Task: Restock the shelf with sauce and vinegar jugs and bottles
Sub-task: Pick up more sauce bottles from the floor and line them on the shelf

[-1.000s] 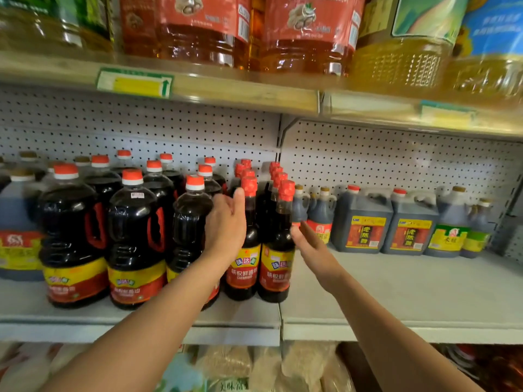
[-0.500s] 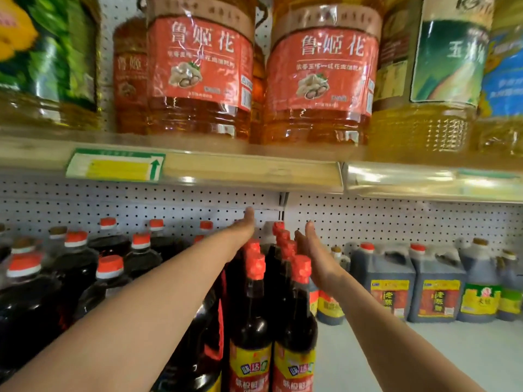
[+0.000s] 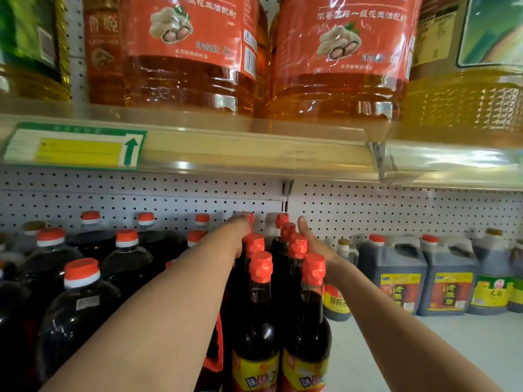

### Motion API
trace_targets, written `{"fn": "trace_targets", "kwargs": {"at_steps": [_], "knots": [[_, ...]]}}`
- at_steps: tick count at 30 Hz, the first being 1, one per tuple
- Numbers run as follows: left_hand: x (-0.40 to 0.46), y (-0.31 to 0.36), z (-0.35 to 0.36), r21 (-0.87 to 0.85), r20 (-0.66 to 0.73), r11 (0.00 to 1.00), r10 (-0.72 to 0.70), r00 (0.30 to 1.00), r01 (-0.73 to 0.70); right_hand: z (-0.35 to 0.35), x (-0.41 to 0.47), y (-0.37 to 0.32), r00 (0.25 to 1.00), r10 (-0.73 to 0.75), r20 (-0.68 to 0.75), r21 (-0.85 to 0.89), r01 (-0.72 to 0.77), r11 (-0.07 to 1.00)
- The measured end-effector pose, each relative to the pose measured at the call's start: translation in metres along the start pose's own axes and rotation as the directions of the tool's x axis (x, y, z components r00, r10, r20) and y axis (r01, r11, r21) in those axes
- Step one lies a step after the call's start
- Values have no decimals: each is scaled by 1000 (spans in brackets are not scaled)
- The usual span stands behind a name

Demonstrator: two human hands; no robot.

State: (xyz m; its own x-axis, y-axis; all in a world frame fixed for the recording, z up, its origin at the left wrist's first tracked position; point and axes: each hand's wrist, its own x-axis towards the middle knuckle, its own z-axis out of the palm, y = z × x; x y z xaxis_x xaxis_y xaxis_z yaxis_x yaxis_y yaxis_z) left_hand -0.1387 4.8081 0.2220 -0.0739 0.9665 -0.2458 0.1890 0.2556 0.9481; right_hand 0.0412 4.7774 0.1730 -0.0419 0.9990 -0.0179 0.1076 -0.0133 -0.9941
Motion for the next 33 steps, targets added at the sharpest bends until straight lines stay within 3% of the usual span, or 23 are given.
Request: {"fn": "trace_targets", "kwargs": {"at_steps": [12,17,26,30,33], "knots": [[18,-1,-5,66,165,998,-21,986,11,-6,11,-4,999,42,-22,-130,-45,990],[23,-2,-6,96,145,995,11,989,-25,-4,13,-3,999,12,-52,-139,-19,990],[16,-17,-8,-22,192,995,96,977,-93,3,0,-4,993,9,-117,-120,-23,992],[15,-19,-8,59,170,992,98,981,-110,6,-4,-4,989,-5,-146,-102,-10,995],[15,-19,-9,26,183,992,115,976,-122,5,-4,-3,990,-23,-140,-127,5,992]]}}
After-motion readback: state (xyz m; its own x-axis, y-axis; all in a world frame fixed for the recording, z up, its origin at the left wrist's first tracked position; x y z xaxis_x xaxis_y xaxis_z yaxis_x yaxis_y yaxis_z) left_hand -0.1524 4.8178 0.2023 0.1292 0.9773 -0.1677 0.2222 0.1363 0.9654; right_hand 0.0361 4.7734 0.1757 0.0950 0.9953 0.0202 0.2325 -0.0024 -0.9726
